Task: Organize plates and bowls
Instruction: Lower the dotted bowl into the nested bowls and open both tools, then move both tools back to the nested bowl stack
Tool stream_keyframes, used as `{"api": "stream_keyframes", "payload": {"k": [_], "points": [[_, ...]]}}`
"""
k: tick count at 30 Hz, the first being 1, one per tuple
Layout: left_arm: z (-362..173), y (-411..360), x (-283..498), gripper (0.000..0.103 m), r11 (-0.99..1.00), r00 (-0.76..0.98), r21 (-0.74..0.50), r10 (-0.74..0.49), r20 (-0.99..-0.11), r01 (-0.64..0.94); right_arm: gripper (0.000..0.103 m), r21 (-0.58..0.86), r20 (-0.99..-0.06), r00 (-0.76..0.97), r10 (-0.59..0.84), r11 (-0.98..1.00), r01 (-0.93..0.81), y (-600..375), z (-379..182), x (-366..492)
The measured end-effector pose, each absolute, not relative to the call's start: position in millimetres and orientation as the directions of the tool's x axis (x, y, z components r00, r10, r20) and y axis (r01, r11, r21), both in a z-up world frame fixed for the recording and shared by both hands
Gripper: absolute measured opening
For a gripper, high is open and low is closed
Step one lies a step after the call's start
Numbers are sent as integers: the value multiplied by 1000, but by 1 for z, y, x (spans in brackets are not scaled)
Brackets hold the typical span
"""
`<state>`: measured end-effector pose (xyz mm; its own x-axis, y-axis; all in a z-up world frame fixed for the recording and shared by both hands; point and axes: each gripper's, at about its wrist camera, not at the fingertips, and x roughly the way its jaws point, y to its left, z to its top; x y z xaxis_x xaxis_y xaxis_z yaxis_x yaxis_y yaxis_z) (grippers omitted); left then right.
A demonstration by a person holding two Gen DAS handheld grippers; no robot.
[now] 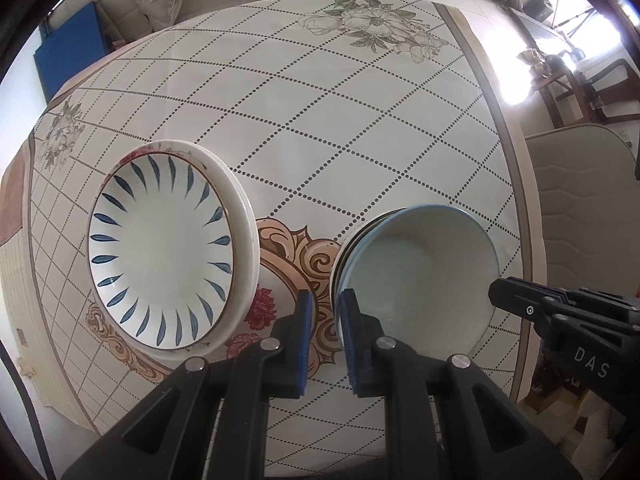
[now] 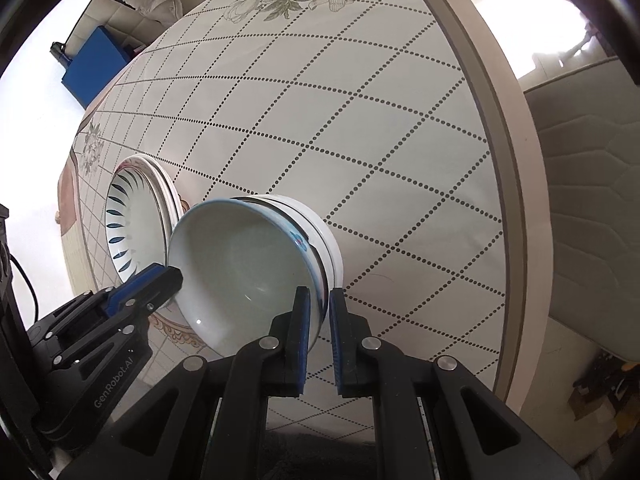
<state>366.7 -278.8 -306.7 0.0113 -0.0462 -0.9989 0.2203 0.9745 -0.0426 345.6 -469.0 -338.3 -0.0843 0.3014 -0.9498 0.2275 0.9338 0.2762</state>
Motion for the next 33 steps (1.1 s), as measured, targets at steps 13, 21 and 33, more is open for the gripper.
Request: {"api": "stream_keyframes", "payload": {"k": [13, 21, 33], "points": [[-252, -252, 324, 34, 991, 161, 3, -18, -987, 133, 91, 45, -992, 118, 38, 998, 52, -453, -269, 292], [-207, -242, 308, 80, 997, 285, -22, -43, -957, 75, 98, 17, -972, 235, 1, 998, 64, -455, -214, 263], [-162, -245, 283, 90, 994, 353, -42, -77, -932, 105, 99, -10, -943, 331, -43, 995, 99, -455, -154, 233]]}}
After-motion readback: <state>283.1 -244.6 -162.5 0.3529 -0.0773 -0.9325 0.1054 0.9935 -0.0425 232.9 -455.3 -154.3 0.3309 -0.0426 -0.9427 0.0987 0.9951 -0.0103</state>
